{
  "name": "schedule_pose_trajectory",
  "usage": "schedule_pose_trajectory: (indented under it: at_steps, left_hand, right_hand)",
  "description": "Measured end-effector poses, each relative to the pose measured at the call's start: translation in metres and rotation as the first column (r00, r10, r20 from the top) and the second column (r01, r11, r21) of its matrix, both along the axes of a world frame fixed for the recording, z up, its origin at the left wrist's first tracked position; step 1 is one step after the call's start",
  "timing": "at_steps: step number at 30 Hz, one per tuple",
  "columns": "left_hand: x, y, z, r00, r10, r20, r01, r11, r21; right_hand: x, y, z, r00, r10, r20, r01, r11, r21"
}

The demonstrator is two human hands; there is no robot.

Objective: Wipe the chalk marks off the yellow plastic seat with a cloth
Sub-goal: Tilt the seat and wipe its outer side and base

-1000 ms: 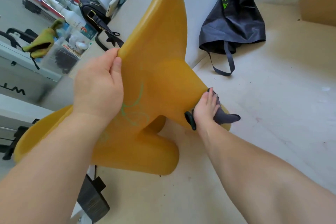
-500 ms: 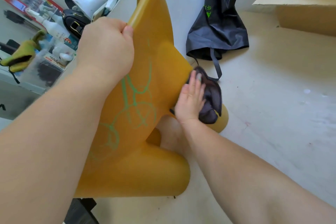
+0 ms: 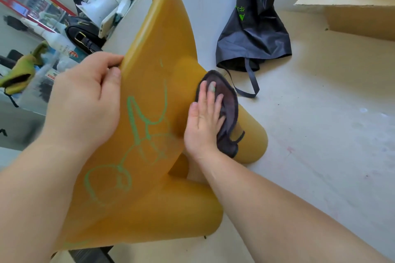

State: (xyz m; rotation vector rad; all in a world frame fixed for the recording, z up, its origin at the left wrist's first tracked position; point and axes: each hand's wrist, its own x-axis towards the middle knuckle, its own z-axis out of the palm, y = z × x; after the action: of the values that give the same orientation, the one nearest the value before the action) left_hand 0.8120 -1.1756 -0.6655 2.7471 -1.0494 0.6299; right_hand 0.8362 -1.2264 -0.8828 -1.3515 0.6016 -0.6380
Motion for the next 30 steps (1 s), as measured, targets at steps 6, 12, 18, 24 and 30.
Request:
schedule_pose_trajectory:
  at_steps: [6, 12, 18, 24, 30]
  left_hand:
    - [0.007, -0.005, 0.001, 0.997, 0.034, -0.062, -0.033, 0.999, 0.018]
    - [0.008, -0.006, 0.003, 0.993, 0.016, -0.117, -0.017, 1.0, -0.004]
    - [0.008, -0.018, 0.007, 0.995, 0.057, -0.088, -0.048, 0.994, 0.097]
    - [0.005, -0.047, 0.01, 0.992, 0.113, -0.053, -0.106, 0.988, 0.112]
    - [0.014, -0.088, 0.014, 0.98, 0.19, -0.057, -0.183, 0.976, 0.119]
  right_hand:
    - [0.001, -0.026, -0.046, 0.965, 0.069, -0.252, 0.043, 0.91, 0.413]
    - [0.0, -0.024, 0.015, 0.99, 0.081, -0.116, -0.03, 0.92, 0.39]
    - [-0.03, -0.022, 0.059, 0.926, 0.137, 0.351, -0.292, 0.849, 0.44]
    - [-0.042, -0.014, 0.049, 0.873, 0.131, 0.47, -0.381, 0.785, 0.488]
    - [-0.068, -0.006, 0.049, 0.857, 0.072, 0.51, -0.348, 0.811, 0.47]
